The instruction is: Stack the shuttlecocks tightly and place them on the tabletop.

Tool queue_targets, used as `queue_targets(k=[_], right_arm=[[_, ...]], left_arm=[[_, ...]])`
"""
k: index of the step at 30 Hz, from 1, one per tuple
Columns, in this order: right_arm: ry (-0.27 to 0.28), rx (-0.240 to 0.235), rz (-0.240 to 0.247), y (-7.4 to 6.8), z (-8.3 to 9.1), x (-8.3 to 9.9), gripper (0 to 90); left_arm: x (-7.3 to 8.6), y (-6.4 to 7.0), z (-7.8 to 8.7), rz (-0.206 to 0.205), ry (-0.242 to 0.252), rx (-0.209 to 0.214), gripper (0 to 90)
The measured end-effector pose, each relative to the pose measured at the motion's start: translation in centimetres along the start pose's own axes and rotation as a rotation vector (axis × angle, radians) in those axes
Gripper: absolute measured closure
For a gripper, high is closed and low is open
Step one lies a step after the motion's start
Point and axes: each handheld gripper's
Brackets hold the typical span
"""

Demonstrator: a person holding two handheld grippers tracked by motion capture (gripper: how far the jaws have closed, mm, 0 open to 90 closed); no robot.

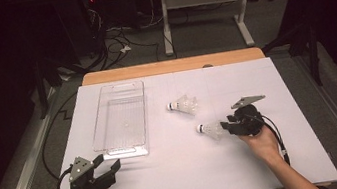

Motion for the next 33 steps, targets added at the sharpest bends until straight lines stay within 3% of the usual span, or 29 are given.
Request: queue_targets(k=[9, 17, 24, 33], right_arm=[[0.043, -0.003, -0.023, 0.2, 1.9, 1.5, 59.1], [0.057, -0.053, 0.003, -1.4, 3.2, 2.9, 60.1], [0.048, -0.098, 0.05, -3.2, 3.0, 3.0, 60.8], [0.018, -0.108, 0.077, -4.4, 1.6, 2.2, 63.9]], left_arm=[[0.0, 0.0, 0.0, -0.001, 0.0, 0.0, 35.8], [0.0, 0.1, -0.1, 0.0, -0.001, -0.002, 35.8], [0.0, 0.0, 0.0, -0.001, 0.0, 0.001, 35.8], [0.0, 0.1, 0.0, -0.004, 0.001, 0.001, 35.8]])
Point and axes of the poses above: each handheld gripper's, and its own axes: z roughly backward along the jaws, x roughly out of its underside, y roughly to its right, and after that the axes turned 5 degrees about x, right-handed
